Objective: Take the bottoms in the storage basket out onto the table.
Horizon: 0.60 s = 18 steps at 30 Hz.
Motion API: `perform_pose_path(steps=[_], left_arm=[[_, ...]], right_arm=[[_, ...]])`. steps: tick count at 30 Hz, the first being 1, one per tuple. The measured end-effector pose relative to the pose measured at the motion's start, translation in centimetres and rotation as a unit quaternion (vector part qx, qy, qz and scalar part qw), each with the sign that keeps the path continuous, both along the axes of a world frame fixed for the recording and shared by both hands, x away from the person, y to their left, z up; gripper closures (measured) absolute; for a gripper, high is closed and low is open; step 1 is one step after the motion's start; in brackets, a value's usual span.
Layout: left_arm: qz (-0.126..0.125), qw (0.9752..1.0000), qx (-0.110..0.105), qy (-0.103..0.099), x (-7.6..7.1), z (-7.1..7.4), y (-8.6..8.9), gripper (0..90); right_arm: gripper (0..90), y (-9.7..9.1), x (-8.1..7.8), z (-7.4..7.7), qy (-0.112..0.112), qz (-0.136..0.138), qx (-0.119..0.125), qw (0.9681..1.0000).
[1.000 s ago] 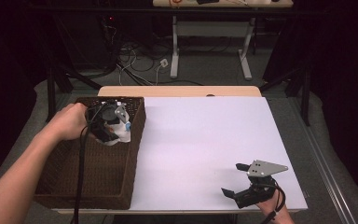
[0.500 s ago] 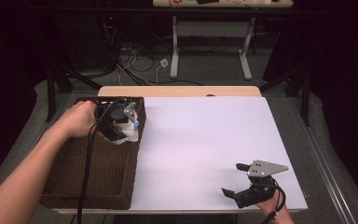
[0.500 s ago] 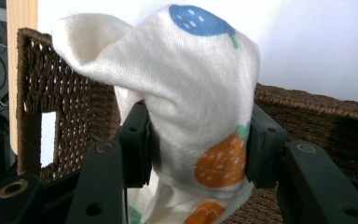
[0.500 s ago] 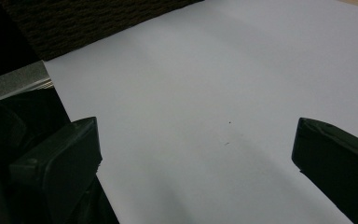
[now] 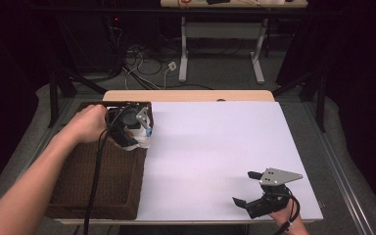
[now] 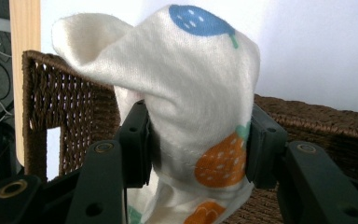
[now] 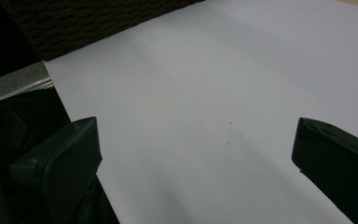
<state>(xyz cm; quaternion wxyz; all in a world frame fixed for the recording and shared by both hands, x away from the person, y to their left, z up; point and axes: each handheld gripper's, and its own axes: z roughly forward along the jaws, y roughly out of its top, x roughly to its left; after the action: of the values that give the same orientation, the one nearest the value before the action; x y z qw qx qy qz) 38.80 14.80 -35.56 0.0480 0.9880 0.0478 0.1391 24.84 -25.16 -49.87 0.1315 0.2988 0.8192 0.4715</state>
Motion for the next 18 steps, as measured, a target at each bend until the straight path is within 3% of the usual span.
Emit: perform_pose_path(steps=[18], left_arm=[[-0.021,0.9997,-0.011,0.004,0.2,-0.4,-2.5,51.5]], right_arm=[[0.7,-0.1,0.0,0.1,0.002,0.0,-0.002,1.0]])
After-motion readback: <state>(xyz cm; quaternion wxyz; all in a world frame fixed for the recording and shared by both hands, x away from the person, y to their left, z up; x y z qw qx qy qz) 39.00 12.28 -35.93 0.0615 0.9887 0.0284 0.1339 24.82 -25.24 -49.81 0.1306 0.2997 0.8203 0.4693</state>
